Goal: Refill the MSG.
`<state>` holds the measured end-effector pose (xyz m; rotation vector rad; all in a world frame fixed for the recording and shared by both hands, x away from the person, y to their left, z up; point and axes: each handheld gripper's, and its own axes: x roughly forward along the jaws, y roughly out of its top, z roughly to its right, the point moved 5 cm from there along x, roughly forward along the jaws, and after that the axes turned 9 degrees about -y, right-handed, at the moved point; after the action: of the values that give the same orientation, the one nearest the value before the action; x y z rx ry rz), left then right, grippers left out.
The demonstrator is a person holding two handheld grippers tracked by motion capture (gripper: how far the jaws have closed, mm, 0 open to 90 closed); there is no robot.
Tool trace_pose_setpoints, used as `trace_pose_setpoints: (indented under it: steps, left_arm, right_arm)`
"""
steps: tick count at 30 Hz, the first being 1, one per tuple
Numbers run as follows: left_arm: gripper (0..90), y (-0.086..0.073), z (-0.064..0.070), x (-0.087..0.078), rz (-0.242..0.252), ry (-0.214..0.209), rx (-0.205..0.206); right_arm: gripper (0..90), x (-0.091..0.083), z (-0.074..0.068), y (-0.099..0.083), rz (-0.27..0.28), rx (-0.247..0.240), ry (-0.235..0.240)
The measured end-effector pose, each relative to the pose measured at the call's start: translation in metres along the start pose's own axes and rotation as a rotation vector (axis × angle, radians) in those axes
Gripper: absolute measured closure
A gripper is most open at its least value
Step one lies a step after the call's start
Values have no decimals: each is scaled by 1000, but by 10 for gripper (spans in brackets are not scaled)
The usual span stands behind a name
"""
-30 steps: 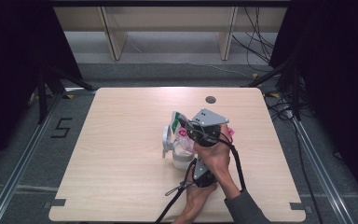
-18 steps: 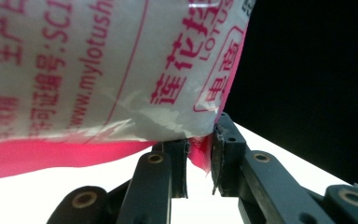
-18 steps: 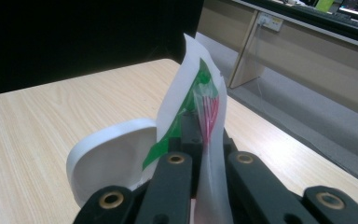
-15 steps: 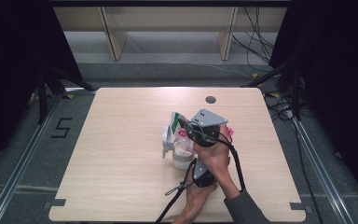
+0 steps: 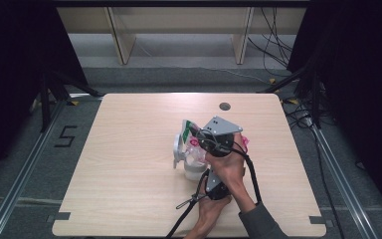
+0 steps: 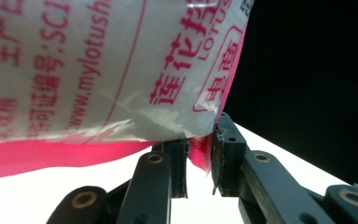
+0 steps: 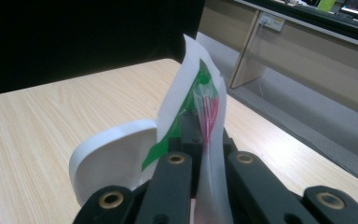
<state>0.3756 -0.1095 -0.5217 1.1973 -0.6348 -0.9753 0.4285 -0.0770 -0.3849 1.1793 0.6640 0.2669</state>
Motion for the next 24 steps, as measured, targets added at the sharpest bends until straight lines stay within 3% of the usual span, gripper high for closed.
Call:
trace_pose_setpoints:
  steps: [9, 12, 15, 16, 18, 20, 21, 24]
  left_arm:
    - [776, 0, 0, 0, -3, -1, -1]
    - [776, 0, 0, 0, 1, -3, 0]
    - [776, 0, 0, 0, 2, -9, -7]
    - [776, 0, 0, -1, 3, -9, -6]
    - [776, 0, 0, -1, 0, -10, -6]
    - [776, -1, 0, 0, 7, -9, -10]
    - [776, -1, 0, 0, 9, -9, -8]
    - [776, -1, 0, -1, 3, -9, -10]
  right_arm:
    - [900, 0, 2, 1, 15, -8, -8]
    - [900, -1, 0, 0, -6, 17, 8]
    - [900, 0, 0, 0, 9, -5, -5]
    - [900, -1, -2, 0, -9, 17, 3]
    - [900, 1, -1, 0, 14, -19, -12]
    - [900, 1, -2, -1, -3, -9, 5]
    - [900, 0, -3, -1, -16, 24, 7]
    - [900, -1, -2, 0, -10, 13, 8]
